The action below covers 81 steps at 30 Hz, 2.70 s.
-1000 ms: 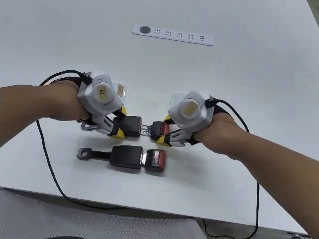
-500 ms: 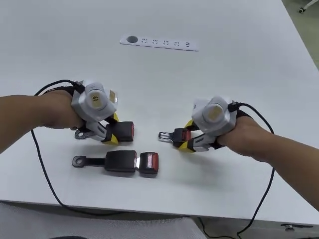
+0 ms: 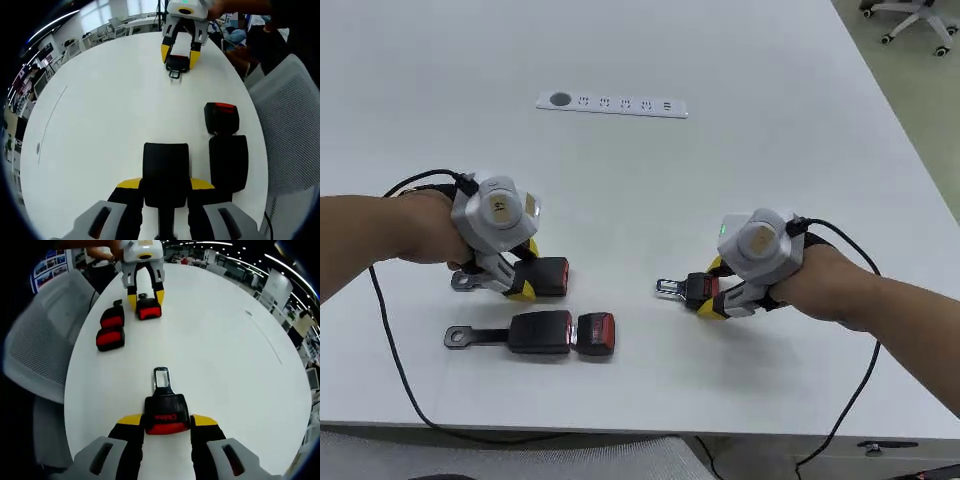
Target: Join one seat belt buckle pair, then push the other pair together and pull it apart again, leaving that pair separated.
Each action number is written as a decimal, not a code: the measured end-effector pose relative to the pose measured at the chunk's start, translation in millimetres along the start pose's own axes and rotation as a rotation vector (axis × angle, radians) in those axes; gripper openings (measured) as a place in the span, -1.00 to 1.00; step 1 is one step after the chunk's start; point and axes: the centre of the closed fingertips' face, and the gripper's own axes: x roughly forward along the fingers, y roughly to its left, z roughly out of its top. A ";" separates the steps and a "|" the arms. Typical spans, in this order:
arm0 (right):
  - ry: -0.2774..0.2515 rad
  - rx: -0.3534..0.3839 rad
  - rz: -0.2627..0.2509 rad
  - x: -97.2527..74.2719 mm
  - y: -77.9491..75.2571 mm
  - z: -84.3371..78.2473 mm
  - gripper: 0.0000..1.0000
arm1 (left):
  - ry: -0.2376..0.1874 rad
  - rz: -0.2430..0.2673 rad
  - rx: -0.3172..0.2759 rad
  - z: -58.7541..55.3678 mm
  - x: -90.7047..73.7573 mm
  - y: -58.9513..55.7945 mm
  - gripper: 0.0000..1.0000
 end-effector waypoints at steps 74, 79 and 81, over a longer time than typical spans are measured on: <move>-0.440 0.509 -0.259 -59.0 68.5 37.5 0.99 | -0.369 0.411 -0.496 -87.1 -99.3 -76.3 1.00; -0.393 0.462 -0.270 -63.4 68.6 28.9 0.99 | -0.410 0.401 -0.500 -82.8 -108.0 -79.9 1.00; -0.401 0.442 -0.269 -71.6 71.0 31.5 0.99 | -0.438 0.408 -0.493 -74.6 -116.2 -80.5 1.00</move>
